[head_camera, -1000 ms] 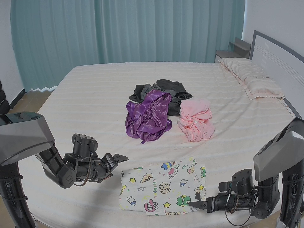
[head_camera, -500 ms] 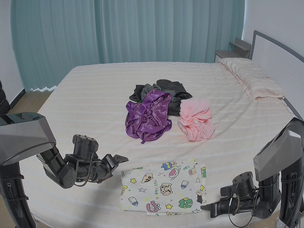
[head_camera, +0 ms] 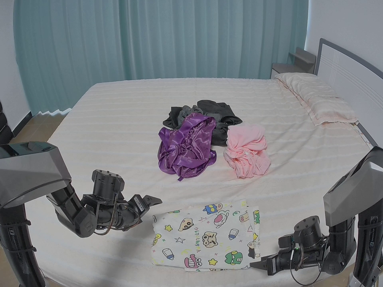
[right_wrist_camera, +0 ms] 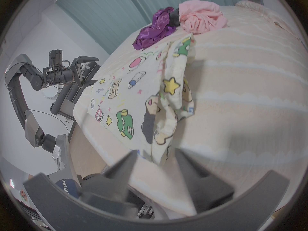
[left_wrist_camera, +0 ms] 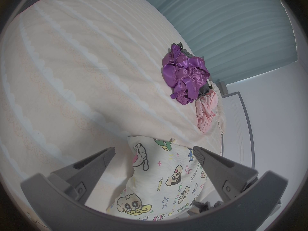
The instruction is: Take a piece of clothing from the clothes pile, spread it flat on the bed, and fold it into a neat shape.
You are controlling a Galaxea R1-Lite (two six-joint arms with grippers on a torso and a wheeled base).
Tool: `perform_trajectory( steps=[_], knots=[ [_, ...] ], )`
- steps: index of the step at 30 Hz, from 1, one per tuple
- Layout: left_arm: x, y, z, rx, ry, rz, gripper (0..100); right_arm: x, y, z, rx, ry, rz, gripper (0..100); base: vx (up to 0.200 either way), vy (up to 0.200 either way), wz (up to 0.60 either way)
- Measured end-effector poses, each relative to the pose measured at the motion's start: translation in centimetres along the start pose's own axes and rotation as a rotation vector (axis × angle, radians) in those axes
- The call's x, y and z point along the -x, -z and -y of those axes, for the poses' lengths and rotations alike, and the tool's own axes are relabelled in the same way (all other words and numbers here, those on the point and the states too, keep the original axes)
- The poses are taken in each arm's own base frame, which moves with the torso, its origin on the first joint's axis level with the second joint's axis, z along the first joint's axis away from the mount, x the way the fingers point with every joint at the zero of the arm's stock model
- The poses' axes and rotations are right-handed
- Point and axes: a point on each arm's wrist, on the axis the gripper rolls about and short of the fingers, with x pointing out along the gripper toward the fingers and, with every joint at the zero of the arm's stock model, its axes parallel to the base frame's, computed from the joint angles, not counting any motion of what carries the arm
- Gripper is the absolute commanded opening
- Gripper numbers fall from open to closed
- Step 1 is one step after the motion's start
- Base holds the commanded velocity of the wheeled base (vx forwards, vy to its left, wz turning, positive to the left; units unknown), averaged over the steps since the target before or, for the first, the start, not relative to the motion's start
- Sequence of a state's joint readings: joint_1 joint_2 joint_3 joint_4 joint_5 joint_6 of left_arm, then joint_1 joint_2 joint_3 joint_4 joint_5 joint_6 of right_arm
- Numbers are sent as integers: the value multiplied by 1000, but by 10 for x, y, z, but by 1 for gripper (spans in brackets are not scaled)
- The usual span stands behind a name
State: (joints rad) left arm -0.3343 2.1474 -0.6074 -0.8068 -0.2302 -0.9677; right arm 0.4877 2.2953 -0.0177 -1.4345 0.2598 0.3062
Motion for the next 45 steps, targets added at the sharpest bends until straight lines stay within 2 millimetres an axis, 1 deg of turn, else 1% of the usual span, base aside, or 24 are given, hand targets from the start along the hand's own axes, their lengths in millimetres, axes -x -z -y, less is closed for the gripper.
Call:
perform_trajectory(
  steps=[7,10,13,15,16,18,21,26,29,36,45],
  knots=[
    [-1,0,0,0,0,0,100,24,-27,13,-3,41,180,100,0,0,0],
    [-1,0,0,0,1,-1,100,27,-46,14,-1,33,281,100,0,0,0],
    [-1,0,0,0,2,0,100,20,-73,11,-11,3,383,100,0,0,0],
    [-2,0,0,0,2,0,100,10,-90,9,-17,-19,428,100,0,0,0],
    [-2,0,0,1,2,0,100,8,-93,8,-19,-22,433,100,0,0,0],
    [-2,0,0,1,2,-1,100,-4,-108,6,-30,-41,448,100,0,0,0],
    [-2,0,-1,1,0,-1,100,-22,-121,4,-73,-51,418,100,0,0,0],
    [-3,0,-1,1,-2,-2,100,-44,-128,3,-143,-47,337,100,0,0,0],
    [-3,0,-1,1,-3,-3,100,-53,-130,4,-160,-37,301,100,0,0,0],
    [-4,1,-1,0,-4,-4,100,-64,-133,5,-175,-15,238,100,0,0,0],
    [-4,0,-1,0,-4,-1,100,-75,-136,7,-175,-14,230,100,0,0,0]
  ],
)
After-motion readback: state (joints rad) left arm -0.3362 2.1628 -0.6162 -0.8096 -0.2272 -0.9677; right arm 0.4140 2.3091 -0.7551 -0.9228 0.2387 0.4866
